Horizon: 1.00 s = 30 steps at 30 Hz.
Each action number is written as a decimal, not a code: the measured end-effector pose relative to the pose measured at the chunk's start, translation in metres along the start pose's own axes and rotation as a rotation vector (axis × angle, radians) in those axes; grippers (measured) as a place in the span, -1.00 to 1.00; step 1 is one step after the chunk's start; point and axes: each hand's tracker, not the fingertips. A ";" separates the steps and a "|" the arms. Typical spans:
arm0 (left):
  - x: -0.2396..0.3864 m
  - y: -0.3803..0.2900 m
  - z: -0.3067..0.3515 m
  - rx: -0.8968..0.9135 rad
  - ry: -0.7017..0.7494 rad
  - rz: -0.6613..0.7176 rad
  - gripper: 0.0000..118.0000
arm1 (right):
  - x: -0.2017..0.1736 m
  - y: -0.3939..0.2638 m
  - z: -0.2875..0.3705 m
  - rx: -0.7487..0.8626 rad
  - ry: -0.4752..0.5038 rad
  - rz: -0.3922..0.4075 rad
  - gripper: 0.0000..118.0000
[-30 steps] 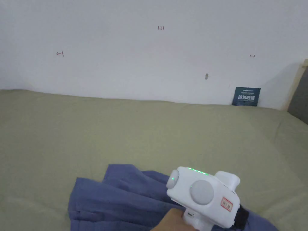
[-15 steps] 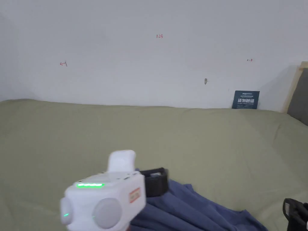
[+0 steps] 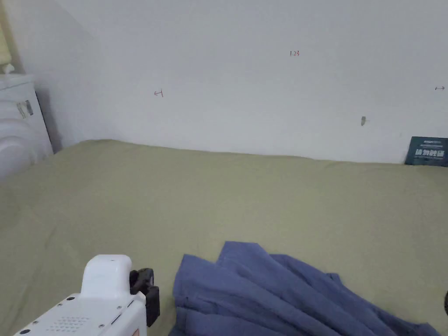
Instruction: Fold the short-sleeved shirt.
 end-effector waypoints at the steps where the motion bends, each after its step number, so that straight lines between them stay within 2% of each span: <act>1: -0.002 0.004 -0.013 -0.008 -0.009 -0.002 -1.00 | 0.001 -0.001 0.000 0.000 -0.002 0.001 -0.99; 3: -0.003 0.021 -0.040 -0.034 -0.036 -0.022 -0.93 | 0.005 -0.003 -0.002 -0.008 -0.006 0.003 -0.99; 4: -0.004 0.032 -0.061 -0.071 -0.059 -0.047 -0.69 | 0.008 -0.004 -0.003 -0.017 -0.009 0.003 -0.99; 5: -0.005 0.038 -0.082 -0.117 -0.095 -0.051 -0.23 | 0.011 -0.005 -0.003 -0.021 -0.009 0.002 -0.99; 6: -0.007 0.046 -0.104 -0.177 -0.130 -0.040 0.56 | 0.015 -0.006 -0.004 -0.025 -0.005 -0.003 -0.99; 7: -0.011 0.053 -0.131 -0.277 -0.208 -0.006 0.90 | 0.019 -0.007 -0.004 -0.030 0.002 -0.013 -0.99; 8: -0.018 0.056 -0.154 -0.314 -0.274 0.044 0.93 | 0.022 -0.008 -0.004 -0.035 0.000 -0.017 -0.99; 10: -0.016 0.059 -0.196 -0.406 -0.248 0.080 0.93 | 0.029 -0.009 -0.006 -0.047 -0.013 -0.016 -0.98; 13: -0.009 0.049 -0.247 -0.494 -0.085 0.020 0.93 | 0.037 -0.013 -0.012 -0.069 -0.038 -0.006 -0.98; 16: 0.000 0.031 -0.286 -0.611 -0.095 0.003 0.93 | 0.044 -0.017 -0.024 -0.105 -0.064 0.009 -0.98; 18: 0.007 0.015 -0.302 -0.676 -0.117 0.017 0.93 | 0.047 -0.020 -0.029 -0.116 -0.072 0.009 -0.98; 21: 0.020 -0.001 -0.313 -0.677 -0.110 0.025 0.93 | 0.050 -0.024 -0.035 -0.129 -0.073 -0.027 -0.98; 24: 0.035 -0.008 -0.300 -0.641 -0.028 -0.005 0.87 | 0.055 -0.026 -0.041 -0.154 -0.088 -0.057 -0.98; 25: 0.034 -0.005 -0.295 -0.644 -0.005 -0.030 0.75 | 0.057 -0.026 -0.042 -0.161 -0.095 -0.064 -0.98; 27: 0.039 -0.003 -0.284 -0.643 0.048 -0.088 0.14 | 0.061 -0.025 -0.044 -0.170 -0.104 -0.068 -0.98; 28: 0.037 -0.001 -0.276 -0.620 -0.066 -0.026 -0.29 | 0.063 -0.024 -0.045 -0.177 -0.111 -0.067 -0.98; 29: 0.030 0.001 -0.274 -0.618 -0.200 0.072 -0.93 | 0.065 -0.024 -0.047 -0.188 -0.117 -0.069 -0.98; 30: 0.030 -0.001 -0.268 -0.593 -0.223 0.119 -0.93 | 0.068 -0.024 -0.050 -0.196 -0.117 -0.074 -0.98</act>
